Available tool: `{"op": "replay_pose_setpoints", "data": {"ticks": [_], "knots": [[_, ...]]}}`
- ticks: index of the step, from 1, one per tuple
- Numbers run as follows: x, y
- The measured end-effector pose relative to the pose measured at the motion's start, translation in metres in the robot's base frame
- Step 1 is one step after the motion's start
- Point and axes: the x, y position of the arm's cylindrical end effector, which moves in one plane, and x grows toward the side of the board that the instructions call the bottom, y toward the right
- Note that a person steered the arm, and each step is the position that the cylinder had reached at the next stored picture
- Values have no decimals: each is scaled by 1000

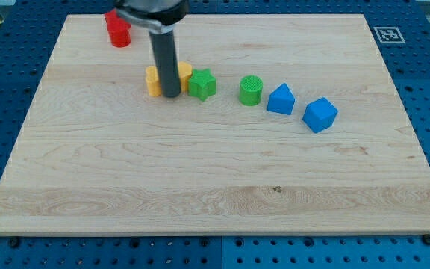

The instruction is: Push the yellow hexagon to the top center

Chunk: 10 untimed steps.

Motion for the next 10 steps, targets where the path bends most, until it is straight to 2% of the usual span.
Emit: {"op": "replay_pose_setpoints", "data": {"ticks": [2, 4, 6, 8, 10], "knots": [[-2, 21], [-44, 30], [-16, 18], [-43, 8], [-47, 8]]}}
